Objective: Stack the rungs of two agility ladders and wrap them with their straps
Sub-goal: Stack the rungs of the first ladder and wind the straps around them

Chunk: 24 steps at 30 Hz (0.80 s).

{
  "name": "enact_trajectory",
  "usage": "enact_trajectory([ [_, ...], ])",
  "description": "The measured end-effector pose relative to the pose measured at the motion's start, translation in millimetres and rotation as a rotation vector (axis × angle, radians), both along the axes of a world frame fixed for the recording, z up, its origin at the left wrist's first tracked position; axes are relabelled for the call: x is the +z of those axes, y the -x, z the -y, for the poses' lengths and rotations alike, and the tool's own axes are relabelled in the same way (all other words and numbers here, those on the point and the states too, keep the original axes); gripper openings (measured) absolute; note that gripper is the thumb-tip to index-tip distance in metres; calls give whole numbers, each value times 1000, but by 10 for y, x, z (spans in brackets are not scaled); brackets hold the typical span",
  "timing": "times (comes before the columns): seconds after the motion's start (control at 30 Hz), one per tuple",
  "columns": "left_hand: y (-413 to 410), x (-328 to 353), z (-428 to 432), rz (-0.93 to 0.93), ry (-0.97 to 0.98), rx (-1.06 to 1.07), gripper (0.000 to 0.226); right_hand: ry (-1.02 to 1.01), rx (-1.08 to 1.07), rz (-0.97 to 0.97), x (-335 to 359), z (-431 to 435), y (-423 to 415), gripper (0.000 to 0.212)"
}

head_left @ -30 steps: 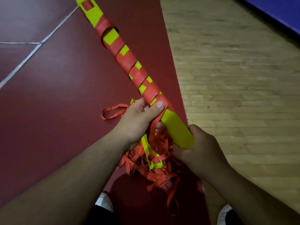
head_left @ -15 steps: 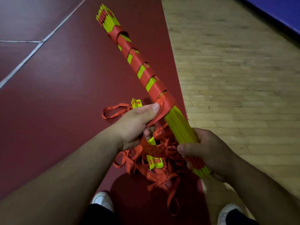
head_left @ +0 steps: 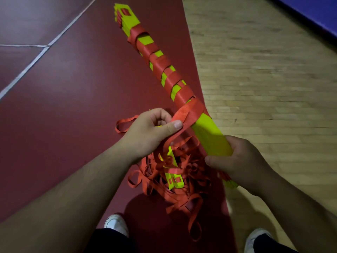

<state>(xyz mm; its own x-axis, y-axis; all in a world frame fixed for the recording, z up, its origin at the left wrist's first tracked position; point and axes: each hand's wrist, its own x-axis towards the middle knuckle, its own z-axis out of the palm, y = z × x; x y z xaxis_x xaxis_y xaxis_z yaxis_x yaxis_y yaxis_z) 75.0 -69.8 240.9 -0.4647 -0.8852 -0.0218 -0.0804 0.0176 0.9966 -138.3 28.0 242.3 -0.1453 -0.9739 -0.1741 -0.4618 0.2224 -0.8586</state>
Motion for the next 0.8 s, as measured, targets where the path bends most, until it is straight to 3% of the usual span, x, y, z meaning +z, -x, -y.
enact_trajectory([
  [0.2,45,-100,-6,-84,-124,-33,12,-11,-54,-17,-61,-1,14,30],
  [0.3,45,-121,28,-78,-128,-68,22,7,-37,-35,-61,-4,37,30],
  [0.43,37,-113,28,73,-16,-59,24,16,-9,-62,-52,-1,41,30],
  [0.57,21,-64,37,58,-93,5,29,15,-24,-74,-48,1,52,29],
  [0.67,-3,-49,31,45,-31,0,52,25,-51,-72,-48,13,64,23],
  [0.8,18,-53,-52,98,66,-94,45,54,-88,-93,-41,2,64,23],
])
